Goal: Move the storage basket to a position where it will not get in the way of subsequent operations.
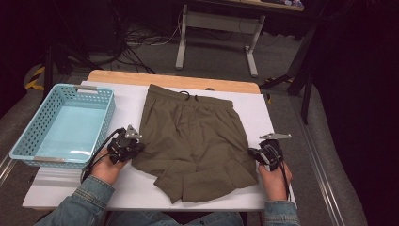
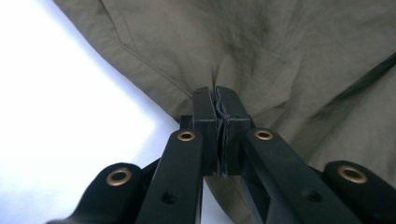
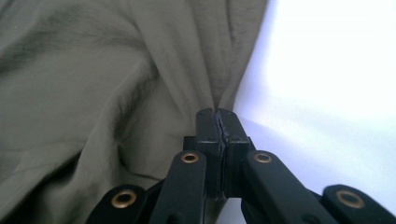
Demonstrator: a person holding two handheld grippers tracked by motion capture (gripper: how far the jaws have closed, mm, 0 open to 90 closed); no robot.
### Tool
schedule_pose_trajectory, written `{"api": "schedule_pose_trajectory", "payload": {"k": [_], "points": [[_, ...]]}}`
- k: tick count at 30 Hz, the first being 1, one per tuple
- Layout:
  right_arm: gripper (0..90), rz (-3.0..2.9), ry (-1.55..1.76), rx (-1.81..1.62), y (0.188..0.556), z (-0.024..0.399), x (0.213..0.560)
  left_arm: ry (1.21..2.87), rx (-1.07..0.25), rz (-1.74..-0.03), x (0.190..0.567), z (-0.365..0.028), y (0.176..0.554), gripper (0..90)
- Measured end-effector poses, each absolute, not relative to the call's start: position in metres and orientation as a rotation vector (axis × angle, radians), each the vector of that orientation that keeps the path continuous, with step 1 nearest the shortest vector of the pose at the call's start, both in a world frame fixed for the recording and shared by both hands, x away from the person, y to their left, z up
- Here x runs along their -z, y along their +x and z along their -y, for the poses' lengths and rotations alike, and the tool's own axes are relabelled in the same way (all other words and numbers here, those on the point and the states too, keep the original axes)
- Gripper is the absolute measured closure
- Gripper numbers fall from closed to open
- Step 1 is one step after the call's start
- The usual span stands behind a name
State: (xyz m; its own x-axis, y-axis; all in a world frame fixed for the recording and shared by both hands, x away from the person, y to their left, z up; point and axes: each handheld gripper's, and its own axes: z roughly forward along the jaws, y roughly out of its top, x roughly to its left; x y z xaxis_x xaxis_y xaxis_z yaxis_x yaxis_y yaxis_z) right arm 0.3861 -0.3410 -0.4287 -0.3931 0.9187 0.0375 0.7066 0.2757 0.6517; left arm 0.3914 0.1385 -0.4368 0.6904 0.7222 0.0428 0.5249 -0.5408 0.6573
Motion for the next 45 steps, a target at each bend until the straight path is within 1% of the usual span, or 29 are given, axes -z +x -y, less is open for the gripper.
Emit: {"api": "schedule_pose_trajectory", "payload": {"k": [4,9,13,16,19,22,24,27,28,29,31,34,35,38,41,45], "points": [[89.5,-2.187,1.499,-0.834,0.375,0.35,0.424,2.261,-0.449,-0.941,0.431,-0.142,0.381,88.0],[89.5,-2.169,1.517,-0.768,0.363,0.358,0.42,2.255,-0.451,-0.948,0.431,-0.148,0.373,88.0],[89.5,-2.166,1.552,-0.741,0.356,0.365,0.421,2.239,-0.436,-0.973,0.429,-0.153,0.371,87.9],[89.4,-2.164,1.573,-0.737,0.351,0.369,0.421,2.247,-0.45,-0.989,0.426,-0.156,0.362,87.9],[89.0,-2.158,1.587,-0.761,0.346,0.374,0.419,2.233,-0.444,-1.041,0.423,-0.16,0.354,87.9],[87.6,-2.162,1.564,-0.792,0.344,0.375,0.419,2.228,-0.445,-1.068,0.424,-0.164,0.355,87.9],[81.3,-2.161,1.534,-0.809,0.345,0.373,0.418,2.215,-0.438,-1.07,0.425,-0.164,0.356,87.6],[63.1,-2.143,1.493,-0.859,0.347,0.368,0.414,2.172,-0.465,-1.046,0.422,-0.164,0.358,85.5],[56.9,-2.14,1.487,-0.877,0.348,0.366,0.413,2.155,-0.465,-1.034,0.421,-0.164,0.359,83.5],[52.1,-2.134,1.475,-0.89,0.349,0.365,0.412,2.131,-0.458,-1.023,0.42,-0.165,0.361,79.4],[43.0,-2.133,1.456,-0.939,0.351,0.362,0.41,2.092,-0.441,-1.019,0.418,-0.164,0.366,63.0],[33.7,-2.133,1.441,-0.998,0.354,0.361,0.409,2.066,-0.414,-1.006,0.416,-0.162,0.376,48.4],[30.0,-2.123,1.445,-1.029,0.355,0.361,0.409,2.058,-0.409,-1.006,0.415,-0.161,0.378,41.1],[23.5,-2.092,1.44,-1.035,0.357,0.36,0.408,2.049,-0.396,-0.977,0.411,-0.155,0.39,27.9],[17.3,-2.063,1.432,-1.024,0.362,0.358,0.406,2.035,-0.387,-0.964,0.407,-0.151,0.4,21.3],[7.4,-2.043,1.442,-1.074,0.373,0.358,0.404,2.012,-0.366,-0.947,0.403,-0.147,0.415,16.7]]}}
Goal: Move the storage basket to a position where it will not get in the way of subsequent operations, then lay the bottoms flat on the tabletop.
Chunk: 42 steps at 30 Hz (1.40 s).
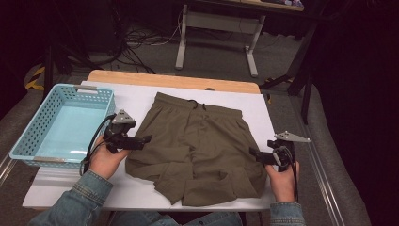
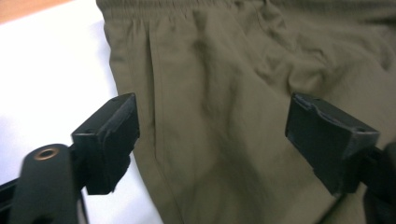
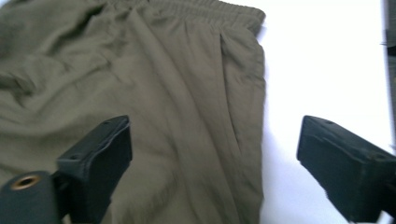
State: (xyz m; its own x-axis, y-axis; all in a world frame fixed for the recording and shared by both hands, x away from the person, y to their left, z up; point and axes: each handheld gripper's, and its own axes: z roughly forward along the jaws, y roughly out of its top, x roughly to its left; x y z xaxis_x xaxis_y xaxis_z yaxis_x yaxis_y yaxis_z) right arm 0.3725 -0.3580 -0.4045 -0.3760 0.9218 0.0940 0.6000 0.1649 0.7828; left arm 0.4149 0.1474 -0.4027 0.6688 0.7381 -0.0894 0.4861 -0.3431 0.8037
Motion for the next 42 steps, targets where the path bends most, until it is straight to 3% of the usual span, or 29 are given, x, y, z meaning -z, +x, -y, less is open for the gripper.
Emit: {"api": "schedule_pose_trajectory", "payload": {"k": [4,17,42], "points": [[7.7,-2.012,1.456,-1.07,0.384,0.358,0.402,1.954,-0.303,-0.96,0.403,-0.148,0.431,14.5],[25.0,-2.025,1.327,-1.032,0.407,0.338,0.393,1.966,-0.359,-1.006,0.398,-0.137,0.456,14.4],[41.1,-2.051,1.447,-0.941,0.466,0.335,0.408,2.053,-0.387,-1.112,0.416,-0.117,0.522,15.8]]}}
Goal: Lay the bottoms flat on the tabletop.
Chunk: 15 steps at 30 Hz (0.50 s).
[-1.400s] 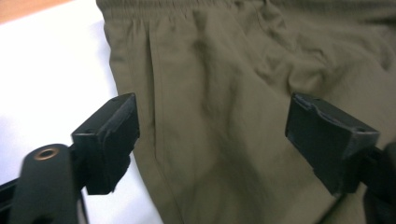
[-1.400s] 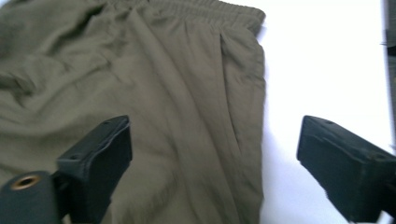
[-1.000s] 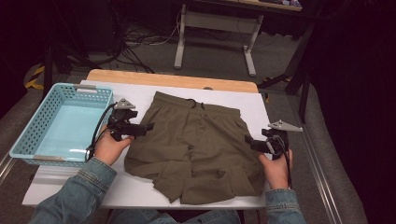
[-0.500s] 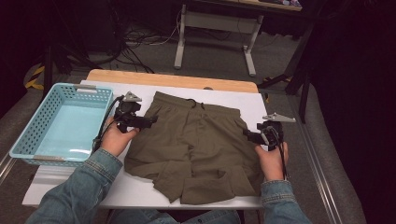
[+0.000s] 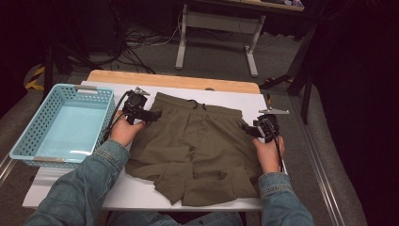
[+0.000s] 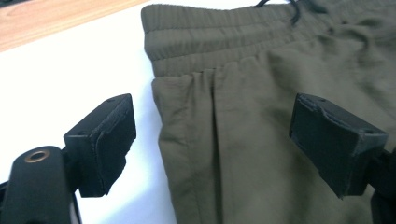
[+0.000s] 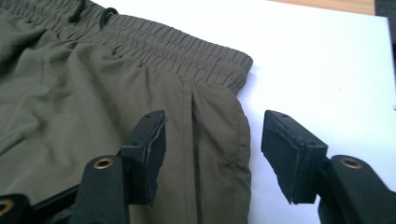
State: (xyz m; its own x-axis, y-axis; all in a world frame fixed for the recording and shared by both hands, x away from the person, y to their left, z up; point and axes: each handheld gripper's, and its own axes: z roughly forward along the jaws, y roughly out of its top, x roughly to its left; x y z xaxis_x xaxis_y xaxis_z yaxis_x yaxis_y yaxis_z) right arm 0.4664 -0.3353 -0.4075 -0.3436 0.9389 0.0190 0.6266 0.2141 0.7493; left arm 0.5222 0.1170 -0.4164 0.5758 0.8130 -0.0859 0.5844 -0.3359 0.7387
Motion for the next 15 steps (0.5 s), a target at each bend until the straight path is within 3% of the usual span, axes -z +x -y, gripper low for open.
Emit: {"api": "schedule_pose_trajectory", "payload": {"k": [9,15], "points": [[40.4,-2.074,1.516,-0.887,0.491,0.334,0.428,2.104,-0.322,-1.179,0.439,-0.111,0.546,19.3],[40.4,-2.12,1.543,-0.846,0.502,0.329,0.442,2.156,-0.27,-1.194,0.452,-0.103,0.55,29.5]]}}
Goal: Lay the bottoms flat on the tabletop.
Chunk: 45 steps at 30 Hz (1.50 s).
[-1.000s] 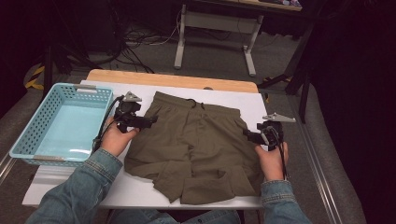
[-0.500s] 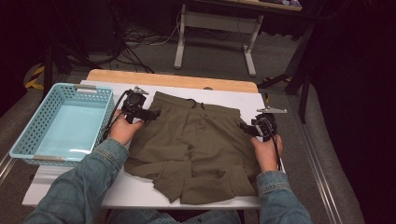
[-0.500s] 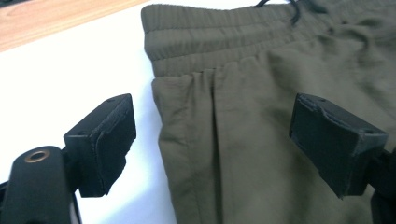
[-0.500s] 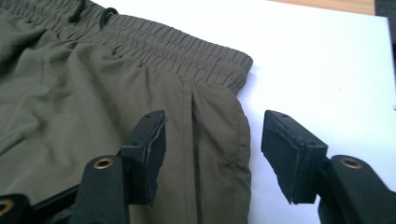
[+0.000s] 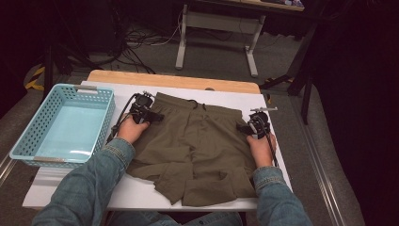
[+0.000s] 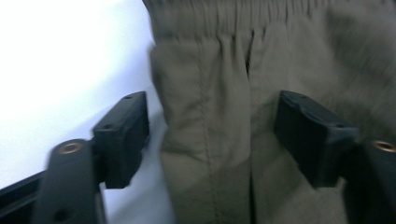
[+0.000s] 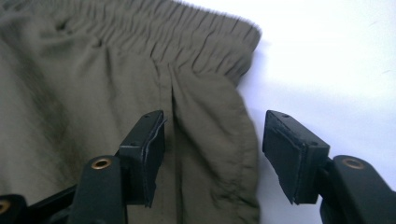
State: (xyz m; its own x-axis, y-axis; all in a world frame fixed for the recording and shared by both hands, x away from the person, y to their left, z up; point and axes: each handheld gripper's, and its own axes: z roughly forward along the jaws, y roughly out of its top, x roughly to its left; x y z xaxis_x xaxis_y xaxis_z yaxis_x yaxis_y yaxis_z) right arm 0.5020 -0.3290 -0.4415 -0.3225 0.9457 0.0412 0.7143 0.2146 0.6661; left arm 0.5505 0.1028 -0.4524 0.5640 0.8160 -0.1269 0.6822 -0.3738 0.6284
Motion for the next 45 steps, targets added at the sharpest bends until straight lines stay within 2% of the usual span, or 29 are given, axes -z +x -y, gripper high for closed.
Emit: {"api": "schedule_pose_trajectory", "payload": {"k": [2,3,5,6,7,10,14,18,19,20,21,22,23,26,27,29,33,45], "points": [[41.8,-2.13,1.536,-0.822,0.503,0.326,0.444,2.185,-0.339,-1.196,0.451,-0.099,0.548,39.2],[46.4,-2.135,1.522,-0.808,0.503,0.325,0.444,2.189,-0.333,-1.191,0.45,-0.099,0.548,48.4],[63.5,-2.157,1.512,-0.798,0.502,0.323,0.442,2.198,-0.32,-1.193,0.449,-0.098,0.546,64.8],[78.7,-2.181,1.52,-0.812,0.502,0.323,0.44,2.199,-0.297,-1.192,0.448,-0.098,0.546,78.9],[88.0,-2.204,1.521,-0.819,0.502,0.323,0.439,2.203,-0.282,-1.191,0.447,-0.096,0.545,85.1],[89.6,-2.239,1.457,-0.76,0.501,0.315,0.432,2.209,-0.352,-1.161,0.44,-0.094,0.541,88.2],[89.9,-2.187,1.399,-0.745,0.506,0.313,0.406,2.137,-0.442,-1.151,0.413,-0.098,0.549,88.6],[89.9,-2.068,1.353,-0.825,0.535,0.316,0.349,2.065,-0.592,-1.145,0.367,-0.099,0.578,88.4],[89.6,-2.039,1.337,-0.826,0.541,0.315,0.34,2.004,-0.585,-1.162,0.355,-0.102,0.587,87.8],[88.4,-1.983,1.323,-0.835,0.549,0.315,0.329,1.939,-0.565,-1.194,0.346,-0.106,0.595,83.0],[81.9,-1.906,1.335,-0.85,0.554,0.314,0.321,1.9,-0.549,-1.233,0.342,-0.109,0.601,73.5],[63.2,-1.846,1.359,-0.86,0.557,0.314,0.317,1.871,-0.502,-1.288,0.34,-0.112,0.607,59.3],[43.5,-1.789,1.401,-0.886,0.564,0.316,0.319,1.869,-0.456,-1.311,0.342,-0.114,0.608,49.6],[44.7,-1.866,1.574,-0.915,0.568,0.316,0.339,1.951,-0.46,-1.306,0.356,-0.11,0.595,42.7],[48.9,-1.909,1.568,-0.938,0.564,0.314,0.348,1.962,-0.455,-1.287,0.362,-0.11,0.587,43.1],[51.3,-1.962,1.516,-0.937,0.551,0.311,0.363,1.988,-0.404,-1.256,0.374,-0.11,0.574,43.2],[51.1,-2.049,1.47,-0.971,0.526,0.309,0.383,2.049,-0.305,-1.206,0.394,-0.106,0.549,43.2],[51.5,-2.18,1.326,-1.145,0.46,0.303,0.394,2.097,-0.184,-1.048,0.409,-0.115,0.484,45.2]]}}
